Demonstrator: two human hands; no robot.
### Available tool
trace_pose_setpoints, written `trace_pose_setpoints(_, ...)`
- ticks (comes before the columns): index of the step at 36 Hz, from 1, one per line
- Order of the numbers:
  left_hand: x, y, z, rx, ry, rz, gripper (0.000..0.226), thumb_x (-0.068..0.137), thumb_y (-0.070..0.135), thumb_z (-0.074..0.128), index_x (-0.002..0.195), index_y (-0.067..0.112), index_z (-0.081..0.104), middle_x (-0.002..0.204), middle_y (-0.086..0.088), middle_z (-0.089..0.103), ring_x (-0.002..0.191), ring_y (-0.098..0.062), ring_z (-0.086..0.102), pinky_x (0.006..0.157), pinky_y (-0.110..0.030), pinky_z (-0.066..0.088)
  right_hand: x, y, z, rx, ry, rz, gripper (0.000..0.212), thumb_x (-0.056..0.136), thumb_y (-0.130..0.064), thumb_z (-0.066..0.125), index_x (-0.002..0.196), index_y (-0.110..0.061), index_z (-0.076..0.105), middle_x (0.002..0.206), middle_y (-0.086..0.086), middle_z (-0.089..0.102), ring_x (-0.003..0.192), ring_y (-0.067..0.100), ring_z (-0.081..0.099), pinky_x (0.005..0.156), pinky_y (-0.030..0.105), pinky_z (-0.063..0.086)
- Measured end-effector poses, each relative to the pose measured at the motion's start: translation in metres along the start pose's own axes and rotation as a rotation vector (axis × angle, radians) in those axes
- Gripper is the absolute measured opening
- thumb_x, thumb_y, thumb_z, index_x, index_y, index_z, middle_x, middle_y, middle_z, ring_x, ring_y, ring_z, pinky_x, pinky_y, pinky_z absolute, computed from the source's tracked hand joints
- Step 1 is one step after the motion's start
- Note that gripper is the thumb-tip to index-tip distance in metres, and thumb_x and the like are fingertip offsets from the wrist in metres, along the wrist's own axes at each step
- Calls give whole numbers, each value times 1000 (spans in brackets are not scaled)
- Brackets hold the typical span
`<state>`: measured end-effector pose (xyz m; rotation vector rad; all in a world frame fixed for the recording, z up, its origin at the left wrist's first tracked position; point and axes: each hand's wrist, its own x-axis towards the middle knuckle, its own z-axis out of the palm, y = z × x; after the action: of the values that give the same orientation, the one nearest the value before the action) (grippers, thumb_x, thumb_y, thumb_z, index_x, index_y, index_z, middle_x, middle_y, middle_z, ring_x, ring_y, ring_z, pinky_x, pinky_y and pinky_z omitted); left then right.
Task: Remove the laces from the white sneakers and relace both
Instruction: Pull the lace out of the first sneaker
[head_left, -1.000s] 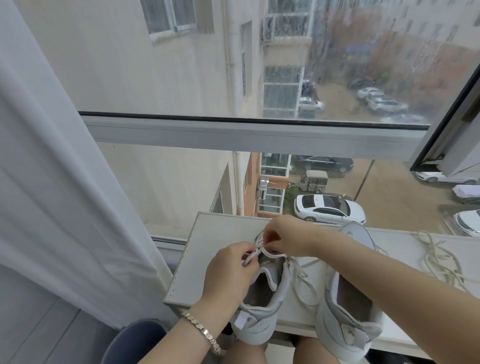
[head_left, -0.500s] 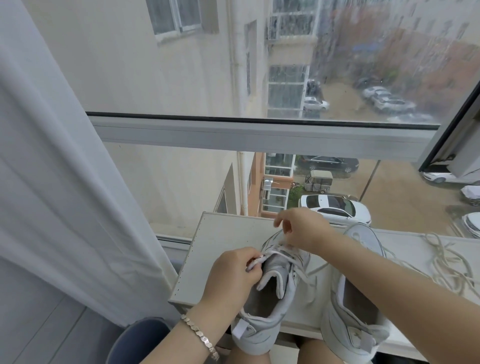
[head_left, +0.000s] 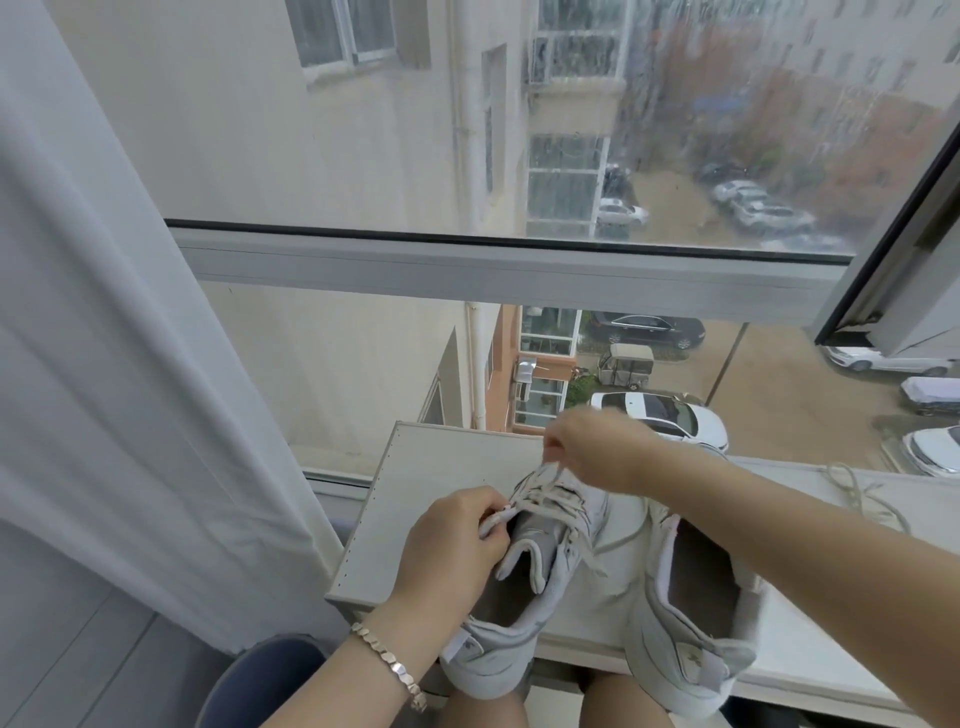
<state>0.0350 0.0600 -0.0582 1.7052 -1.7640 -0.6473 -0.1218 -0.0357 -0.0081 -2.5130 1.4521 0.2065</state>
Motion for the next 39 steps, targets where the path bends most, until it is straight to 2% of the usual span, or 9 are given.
trace_pose_setpoints(6, 0, 2, 2, 25, -7, 19, 16, 87, 13, 54, 87, 21, 68, 76, 5, 63, 70, -14, 56, 59, -23, 41, -2, 16, -3, -213, -22, 259, 28, 93, -4, 41, 119, -9, 51, 123, 11, 49, 119, 29, 40, 100, 48, 32)
trace_pose_setpoints(10, 0, 2, 2, 19, -2, 11, 15, 87, 14, 54, 86, 21, 67, 75, 5, 61, 71, -14, 56, 60, -24, 41, -2, 3, 5, -47, 26, -12, 35, 95, -17, 49, 130, -20, 50, 137, 0, 45, 128, 20, 37, 109, 40, 28)
trace_pose_setpoints(14, 0, 2, 3, 41, 0, 29, 13, 90, 19, 54, 95, 20, 66, 84, 4, 64, 78, -15, 57, 68, -26, 45, -4, -13, 3, 173, -199, -174, 27, 94, -21, 52, 118, -18, 64, 120, -1, 61, 110, 15, 54, 97, 28, 42)
trace_pose_setpoints(19, 0, 4, 4, -29, -3, 62, 16, 91, 24, 57, 100, 21, 70, 90, 1, 65, 86, -15, 59, 76, -29, 47, 0, -8, 5, 106, -45, -185, 17, 91, -25, 57, 99, -21, 71, 102, -8, 65, 101, 9, 48, 93, 29, 36)
trace_pose_setpoints(25, 1, 0, 5, -2, 7, 71, 17, 92, 26, 56, 101, 22, 70, 87, 7, 61, 84, -10, 58, 71, -19, 42, 8, 5, 4, -19, 160, 40, 23, 92, -19, 47, 95, -24, 69, 100, -4, 66, 106, 16, 48, 105, 44, 24)
trace_pose_setpoints(30, -3, -1, 5, -1, 18, 78, 15, 91, 26, 57, 97, 25, 71, 83, 7, 60, 82, -12, 58, 73, -31, 46, 4, 48, -15, -144, 323, 405, 24, 86, -8, 46, 92, -15, 67, 98, 3, 63, 105, 24, 48, 93, 39, 32)
trace_pose_setpoints(33, -3, 0, 6, -14, 25, 75, 14, 91, 26, 58, 93, 24, 72, 80, 8, 58, 81, -13, 58, 72, -33, 46, 1, 40, -5, -281, 280, 278, 22, 88, -11, 49, 97, -19, 67, 102, -4, 59, 113, 20, 43, 100, 39, 27)
trace_pose_setpoints(36, -2, 0, 6, -20, 17, 76, 13, 90, 25, 59, 90, 22, 71, 75, 10, 55, 80, -14, 58, 72, -31, 46, -4, 17, 2, -10, 143, 3, 27, 92, -25, 54, 119, -30, 60, 128, -9, 54, 128, 15, 35, 110, 42, 20)
trace_pose_setpoints(39, -1, 0, 6, -4, 16, 76, 13, 91, 26, 58, 89, 22, 70, 71, 12, 49, 79, -14, 57, 70, -29, 43, -7, -6, 6, 170, -65, -195, 29, 92, -28, 56, 120, -27, 61, 122, -8, 60, 117, 11, 45, 103, 32, 35)
